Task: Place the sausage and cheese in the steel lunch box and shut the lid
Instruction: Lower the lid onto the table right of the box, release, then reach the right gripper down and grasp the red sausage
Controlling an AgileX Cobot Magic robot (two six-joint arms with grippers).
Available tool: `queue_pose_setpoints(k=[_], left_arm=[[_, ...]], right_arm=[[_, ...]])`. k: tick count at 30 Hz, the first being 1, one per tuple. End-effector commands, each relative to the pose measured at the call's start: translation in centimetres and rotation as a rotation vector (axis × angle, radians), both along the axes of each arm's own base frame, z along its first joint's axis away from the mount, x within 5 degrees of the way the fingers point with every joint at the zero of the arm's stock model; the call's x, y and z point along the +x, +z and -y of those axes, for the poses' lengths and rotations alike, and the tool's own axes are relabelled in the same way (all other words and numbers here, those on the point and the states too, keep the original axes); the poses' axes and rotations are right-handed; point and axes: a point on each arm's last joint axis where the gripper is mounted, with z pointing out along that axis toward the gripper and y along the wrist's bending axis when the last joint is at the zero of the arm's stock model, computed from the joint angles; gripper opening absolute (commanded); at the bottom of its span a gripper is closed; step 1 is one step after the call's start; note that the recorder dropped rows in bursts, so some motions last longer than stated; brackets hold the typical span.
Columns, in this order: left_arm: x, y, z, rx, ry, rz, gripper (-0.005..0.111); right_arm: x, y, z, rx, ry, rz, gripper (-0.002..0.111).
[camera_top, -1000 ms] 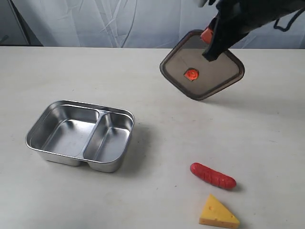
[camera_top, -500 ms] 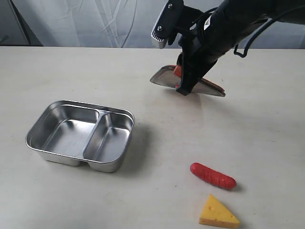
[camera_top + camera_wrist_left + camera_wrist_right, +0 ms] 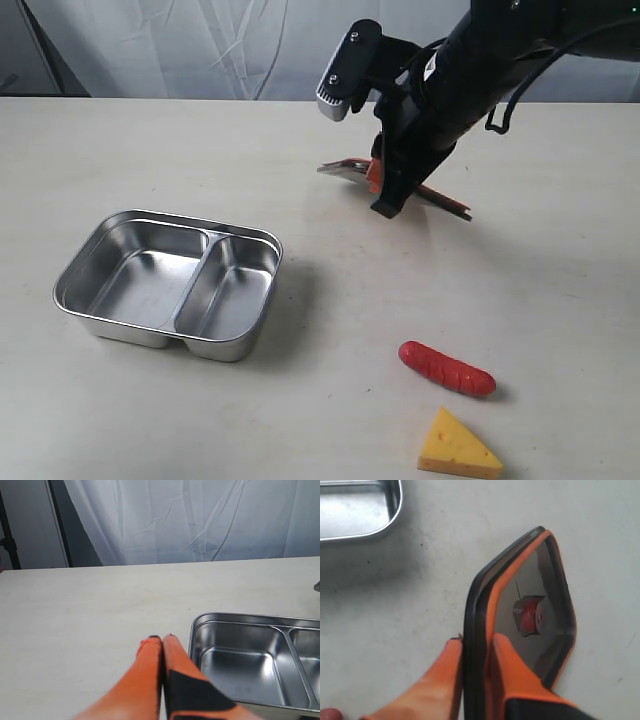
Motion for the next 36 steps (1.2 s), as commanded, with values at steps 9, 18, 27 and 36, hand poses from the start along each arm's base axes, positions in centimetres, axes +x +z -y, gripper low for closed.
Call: queue_pose_setpoints(k=[9,18,27,36], left_arm=[[0.0,-0.1,0.0,-0.001,0.001,0.002,0.000],[0.0,-0.1,0.0,-0.001,0.001,0.002,0.000],[0.0,-0.1,0.0,-0.001,0.001,0.002,0.000],[0.0,-0.1,0.0,-0.001,0.001,0.002,0.000]], right_arm=[[-1.6,-4.2,-2.6,-0.045,0.044,-0.246,-0.001],[-2.0,-5.7,-4.8,-0.044,0.023,-0.227,-0.001],[-1.2,-4.0,-1.4,-0.049,-0.331,-0.299,-0.001],[-4.7,-3.6,0.3,-0.139,-0.210,-0.416,-0.001]])
